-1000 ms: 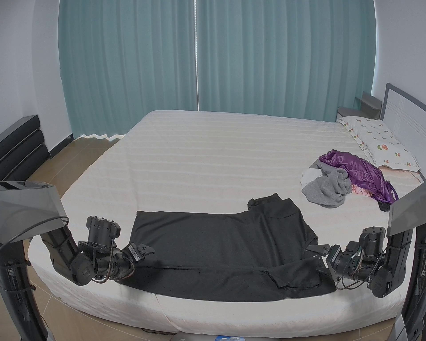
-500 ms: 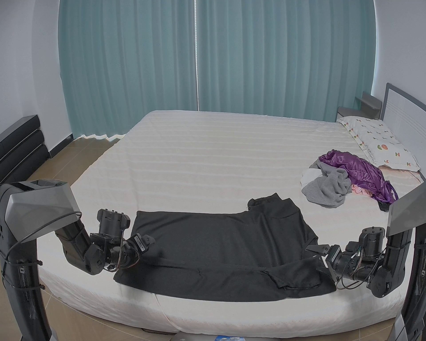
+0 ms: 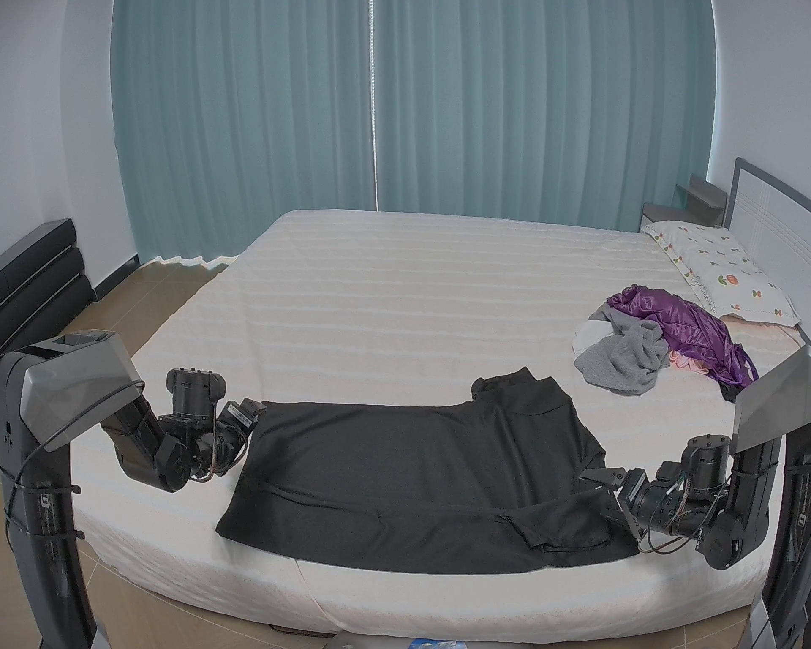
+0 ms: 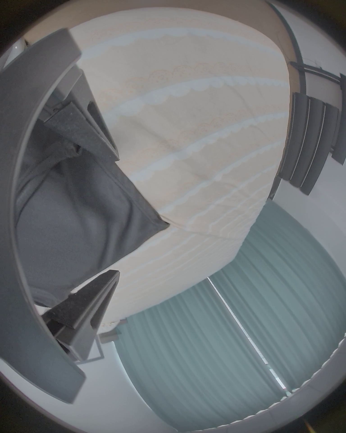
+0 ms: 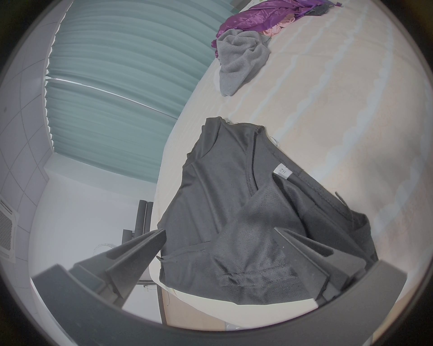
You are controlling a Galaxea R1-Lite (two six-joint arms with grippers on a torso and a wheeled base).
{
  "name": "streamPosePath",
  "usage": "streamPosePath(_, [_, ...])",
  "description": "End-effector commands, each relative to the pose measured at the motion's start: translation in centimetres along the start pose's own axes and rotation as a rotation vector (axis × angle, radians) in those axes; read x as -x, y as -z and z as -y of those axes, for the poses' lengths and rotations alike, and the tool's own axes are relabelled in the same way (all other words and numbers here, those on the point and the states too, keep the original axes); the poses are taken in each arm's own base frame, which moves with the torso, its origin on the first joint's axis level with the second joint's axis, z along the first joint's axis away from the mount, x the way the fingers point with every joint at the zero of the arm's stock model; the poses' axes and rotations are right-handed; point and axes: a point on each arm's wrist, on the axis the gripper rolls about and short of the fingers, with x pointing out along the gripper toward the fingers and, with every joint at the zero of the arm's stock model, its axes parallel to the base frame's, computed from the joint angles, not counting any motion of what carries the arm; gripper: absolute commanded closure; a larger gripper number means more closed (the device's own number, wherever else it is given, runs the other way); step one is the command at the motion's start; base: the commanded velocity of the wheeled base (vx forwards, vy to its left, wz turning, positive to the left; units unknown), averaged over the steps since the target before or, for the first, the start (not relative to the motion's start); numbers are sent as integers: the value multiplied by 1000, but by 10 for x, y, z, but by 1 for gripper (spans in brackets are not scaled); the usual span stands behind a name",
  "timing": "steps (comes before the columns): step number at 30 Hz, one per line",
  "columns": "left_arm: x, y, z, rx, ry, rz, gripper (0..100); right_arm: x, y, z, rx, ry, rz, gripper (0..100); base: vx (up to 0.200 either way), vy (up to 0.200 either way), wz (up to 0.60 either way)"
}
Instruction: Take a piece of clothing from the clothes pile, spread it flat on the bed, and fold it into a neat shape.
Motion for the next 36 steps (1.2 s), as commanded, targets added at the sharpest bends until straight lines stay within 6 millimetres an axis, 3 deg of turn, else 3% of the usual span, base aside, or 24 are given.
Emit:
streamPosePath(1, [5,-6,-9,28,-1,4,0,-1,1,2,-2,3,-2,0,0,0,0])
streamPosePath(10, [38,12,-25,-137,18,-192,0,-1,1,3,-3,4,-2,0,0,0,0])
streamPosePath(15, [34,24,-23,-200,-7,-184,0,-1,1,3,-3,4,-2,0,0,0,0])
streamPosePath(19, [19,35,-27,-261,-61,-155,0,-1,1,3,-3,4,-2,0,0,0,0])
streamPosePath(25, [11,38,-25,-295,-88,-132,0,-1,1,2,-2,4,-2,0,0,0,0])
streamPosePath(26, [9,38,-24,-295,-95,-131,100,-1,1,2,-2,4,0,0,0,0,0])
streamPosePath(36, [11,32,-29,-287,-155,-140,100,4,-2,-1,79,26,57,0,0,0,0])
